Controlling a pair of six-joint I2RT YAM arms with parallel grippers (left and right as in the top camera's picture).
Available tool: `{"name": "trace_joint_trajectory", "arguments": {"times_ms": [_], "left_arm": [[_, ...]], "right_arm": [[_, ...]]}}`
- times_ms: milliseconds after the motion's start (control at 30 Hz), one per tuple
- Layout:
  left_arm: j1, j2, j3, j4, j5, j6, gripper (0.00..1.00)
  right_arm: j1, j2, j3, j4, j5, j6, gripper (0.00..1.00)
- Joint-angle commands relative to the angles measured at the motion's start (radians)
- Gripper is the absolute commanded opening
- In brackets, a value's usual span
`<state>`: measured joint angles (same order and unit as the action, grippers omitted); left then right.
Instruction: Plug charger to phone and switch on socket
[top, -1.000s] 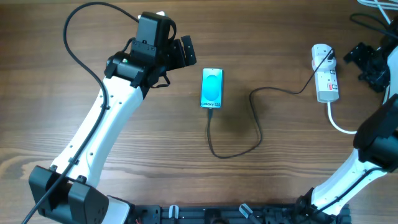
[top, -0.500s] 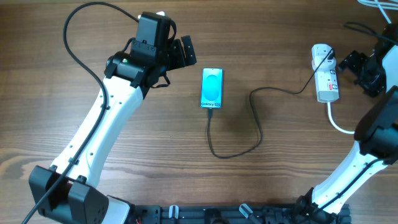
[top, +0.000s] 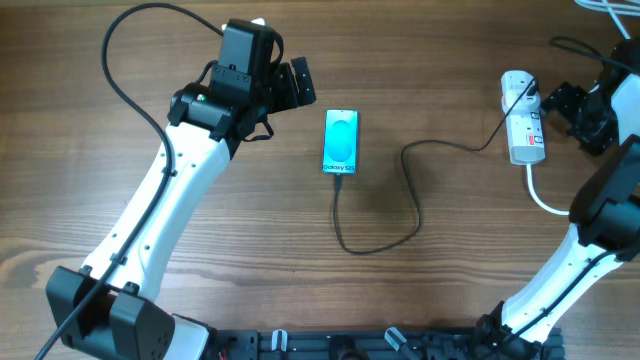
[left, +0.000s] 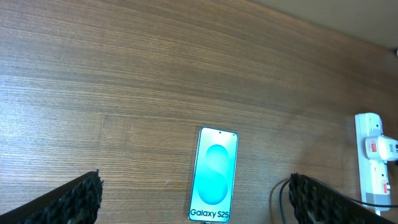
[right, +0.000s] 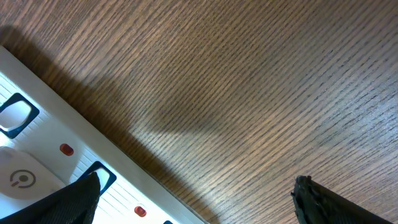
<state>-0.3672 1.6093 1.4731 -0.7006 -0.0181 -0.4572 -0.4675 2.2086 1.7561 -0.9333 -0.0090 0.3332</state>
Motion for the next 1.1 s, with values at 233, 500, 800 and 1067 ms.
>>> {"name": "trace_joint_trajectory", "arguments": {"times_ms": [233,500,800,1067], "left_arm": [[0.006,0.007,0.001,0.0,-0.014,0.012,1.0],[0.006,0.007,0.001,0.0,-0.014,0.012,1.0],[0.006,0.007,0.001,0.0,-0.014,0.012,1.0],[0.006,0.007,0.001,0.0,-0.014,0.012,1.0]], "right_arm": [[-0.003,0.029,-0.032,0.029,-0.031,-0.029,1.0],[-0.003,0.032,-0.05,0.061,-0.039,-0.046,1.0],[-0.003,0.033,-0.05,0.072,-0.113,-0.083,1.0],[-0.003,0.033,-0.05,0.066,-0.116,-0.097,1.0]]}}
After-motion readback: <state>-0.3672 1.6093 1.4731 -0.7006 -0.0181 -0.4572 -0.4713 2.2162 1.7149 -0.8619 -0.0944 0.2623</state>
